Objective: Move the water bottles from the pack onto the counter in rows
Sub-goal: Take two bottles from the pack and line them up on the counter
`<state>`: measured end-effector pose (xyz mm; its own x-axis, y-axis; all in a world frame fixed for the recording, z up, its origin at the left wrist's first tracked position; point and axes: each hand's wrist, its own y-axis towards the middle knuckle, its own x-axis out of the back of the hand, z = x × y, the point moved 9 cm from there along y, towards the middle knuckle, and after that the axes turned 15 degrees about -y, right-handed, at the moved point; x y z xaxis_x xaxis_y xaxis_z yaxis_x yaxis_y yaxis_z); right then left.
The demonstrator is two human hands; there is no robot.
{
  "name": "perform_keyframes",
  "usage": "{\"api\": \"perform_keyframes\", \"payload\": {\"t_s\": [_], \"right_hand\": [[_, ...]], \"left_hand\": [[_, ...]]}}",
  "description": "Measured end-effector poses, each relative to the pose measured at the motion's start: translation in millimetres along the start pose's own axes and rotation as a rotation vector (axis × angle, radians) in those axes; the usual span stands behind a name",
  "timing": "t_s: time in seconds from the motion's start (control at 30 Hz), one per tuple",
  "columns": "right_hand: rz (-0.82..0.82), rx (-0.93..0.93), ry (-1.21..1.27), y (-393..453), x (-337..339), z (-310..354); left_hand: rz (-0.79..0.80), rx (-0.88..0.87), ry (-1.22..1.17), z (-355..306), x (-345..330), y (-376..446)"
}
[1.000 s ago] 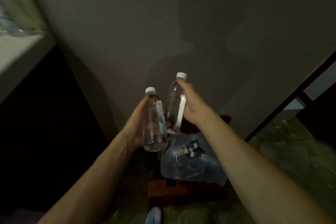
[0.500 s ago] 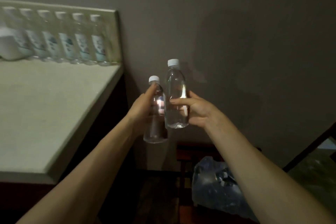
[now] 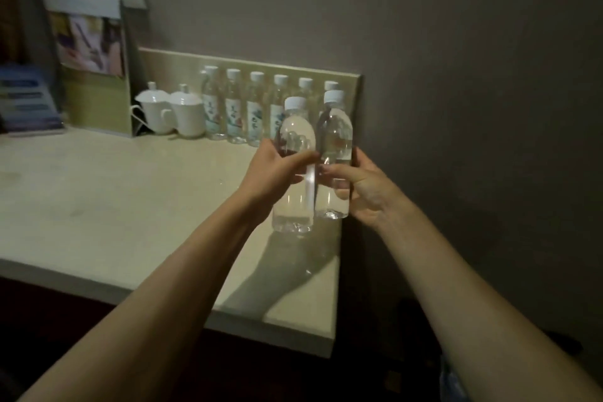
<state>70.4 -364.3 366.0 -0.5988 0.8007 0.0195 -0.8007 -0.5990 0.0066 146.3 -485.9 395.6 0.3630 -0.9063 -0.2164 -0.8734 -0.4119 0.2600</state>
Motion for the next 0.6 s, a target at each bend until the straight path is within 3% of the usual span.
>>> {"api": "perform_keyframes", "payload": {"t_s": [0.37,0.6], "right_hand": [[-0.113,0.235,-0.365,81,-97,2],[-0.191,0.263,-0.464,147,-132,4]], "left_hand": [[-0.197,-0.193,0.069,-6,130,36],[-0.254,-0.241,0.167,2,184,91]]}}
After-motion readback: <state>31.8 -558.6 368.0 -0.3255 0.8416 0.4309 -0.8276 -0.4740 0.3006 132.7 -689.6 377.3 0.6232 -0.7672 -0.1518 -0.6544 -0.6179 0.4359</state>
